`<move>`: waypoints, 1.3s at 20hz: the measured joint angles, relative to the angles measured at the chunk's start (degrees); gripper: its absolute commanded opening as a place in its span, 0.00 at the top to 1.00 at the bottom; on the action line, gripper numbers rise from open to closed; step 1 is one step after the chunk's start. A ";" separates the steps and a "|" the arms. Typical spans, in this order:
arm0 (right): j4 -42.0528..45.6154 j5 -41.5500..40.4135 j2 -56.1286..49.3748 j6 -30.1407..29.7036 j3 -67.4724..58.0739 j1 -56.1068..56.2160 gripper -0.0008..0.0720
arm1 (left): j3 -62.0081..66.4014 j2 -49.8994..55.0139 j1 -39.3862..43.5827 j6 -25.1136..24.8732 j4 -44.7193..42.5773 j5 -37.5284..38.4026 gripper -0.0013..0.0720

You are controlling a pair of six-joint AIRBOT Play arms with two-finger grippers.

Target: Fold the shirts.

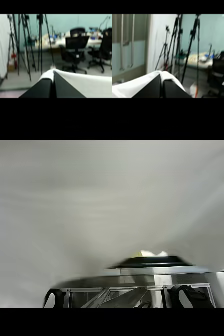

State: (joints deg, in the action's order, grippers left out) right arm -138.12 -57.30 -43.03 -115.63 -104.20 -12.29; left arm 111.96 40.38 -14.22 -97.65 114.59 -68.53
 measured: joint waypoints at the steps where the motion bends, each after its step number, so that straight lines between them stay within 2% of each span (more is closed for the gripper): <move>1: -0.81 -1.33 -2.73 0.13 0.02 0.07 0.96 | -2.40 2.12 0.02 0.13 0.74 -1.03 0.96; 5: -2.27 -5.05 -17.35 0.57 2.23 3.26 0.96 | -17.35 12.50 0.79 -2.58 6.03 -1.99 0.96; 8: -1.92 -5.29 -29.24 0.98 3.56 6.67 0.96 | -28.70 22.01 2.82 -6.27 7.80 2.64 0.96; 11: -1.60 -2.82 -40.37 2.12 4.09 9.07 0.96 | -34.86 32.06 4.63 -8.76 8.74 10.54 0.96; 14: -1.55 2.36 -48.54 4.26 4.24 10.03 0.96 | -34.95 41.62 6.16 -10.10 9.18 16.87 0.96; 17: -1.86 5.22 -53.66 5.11 4.22 10.40 0.95 | -30.77 49.75 7.56 -10.99 9.35 19.47 0.96; 23: -1.90 2.32 -61.79 5.95 4.28 10.73 0.94 | -22.69 62.77 9.55 -11.50 9.44 16.44 0.96; 24: -1.90 1.20 -62.88 6.03 4.31 10.75 0.80 | -21.84 64.17 9.66 -11.50 9.46 15.65 0.90; 25: -1.90 0.07 -63.95 6.47 4.33 10.78 0.62 | -20.90 65.40 9.77 -11.47 9.46 15.12 0.49; 26: -1.90 -1.14 -64.78 6.62 4.33 10.78 0.59 | -20.00 66.34 9.81 -11.43 9.51 14.45 0.10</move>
State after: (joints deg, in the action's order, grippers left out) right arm -140.03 -58.43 -107.81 -109.01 -99.88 -1.52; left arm 91.96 106.72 -4.40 -109.08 124.09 -54.08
